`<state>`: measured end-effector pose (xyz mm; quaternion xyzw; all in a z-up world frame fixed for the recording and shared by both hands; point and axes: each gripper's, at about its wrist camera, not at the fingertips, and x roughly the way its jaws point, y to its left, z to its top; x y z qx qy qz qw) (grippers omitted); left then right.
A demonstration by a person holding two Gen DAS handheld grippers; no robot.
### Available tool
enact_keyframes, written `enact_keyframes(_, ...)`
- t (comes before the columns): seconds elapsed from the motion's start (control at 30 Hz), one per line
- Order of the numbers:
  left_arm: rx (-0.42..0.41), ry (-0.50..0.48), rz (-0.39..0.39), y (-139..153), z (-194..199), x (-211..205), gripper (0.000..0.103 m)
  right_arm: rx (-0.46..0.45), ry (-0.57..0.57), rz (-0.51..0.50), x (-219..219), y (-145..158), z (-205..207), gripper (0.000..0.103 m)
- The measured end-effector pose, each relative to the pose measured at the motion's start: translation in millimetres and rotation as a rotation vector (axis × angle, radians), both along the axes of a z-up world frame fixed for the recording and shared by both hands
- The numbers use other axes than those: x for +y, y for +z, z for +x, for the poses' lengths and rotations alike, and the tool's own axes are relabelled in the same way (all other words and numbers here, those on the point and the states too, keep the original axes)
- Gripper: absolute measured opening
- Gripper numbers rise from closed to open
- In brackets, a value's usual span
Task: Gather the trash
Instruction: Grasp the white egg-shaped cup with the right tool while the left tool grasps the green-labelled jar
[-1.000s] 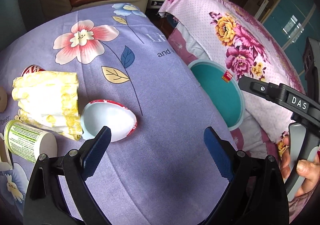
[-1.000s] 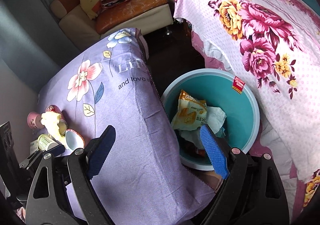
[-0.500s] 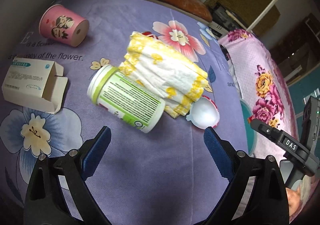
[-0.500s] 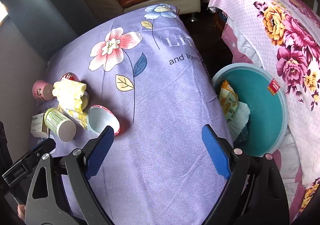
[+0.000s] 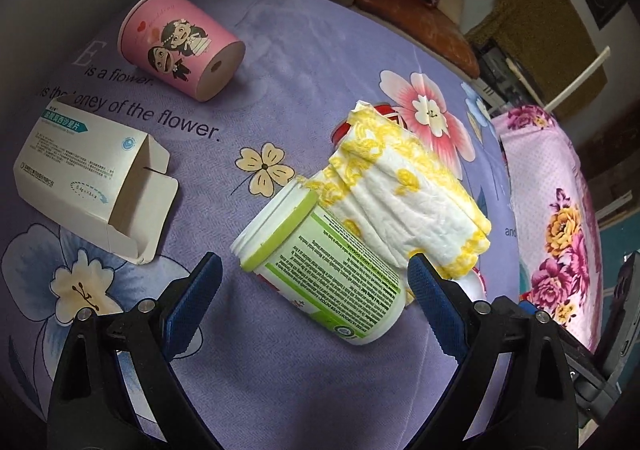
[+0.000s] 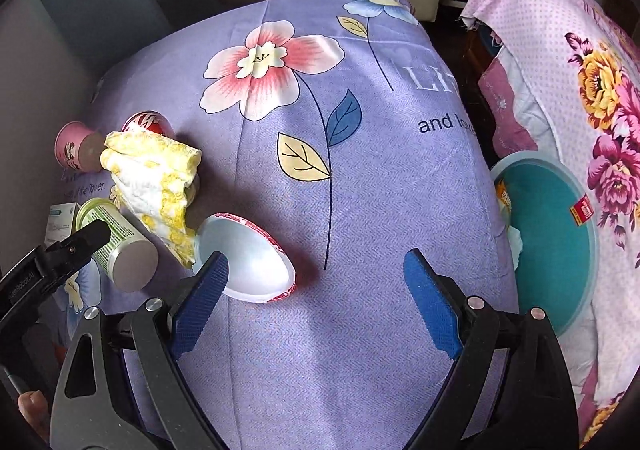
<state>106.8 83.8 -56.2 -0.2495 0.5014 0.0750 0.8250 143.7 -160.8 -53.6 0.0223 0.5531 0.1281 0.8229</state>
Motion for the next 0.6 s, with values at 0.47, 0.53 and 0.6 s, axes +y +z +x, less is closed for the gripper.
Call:
enact_keyframes(0.47,-0.019,-0.041,0.016,-10.4,-6.0,3.0,0.1,0.026,0.078,0.019,25.9,-16.1,7.5,0.056)
enact_keyframes(0.53,-0.024,-0.051,0.032,-8.1,-8.0,1.7,0.1,0.031,0.091,0.016,29.7,-19.6,7.1,0.043)
enact_keyframes(0.6,-0.026,-0.062,0.039,-7.0,-9.9,1.9,0.1,0.048,0.101,0.033,31.9,-21.7,4.6,0.026)
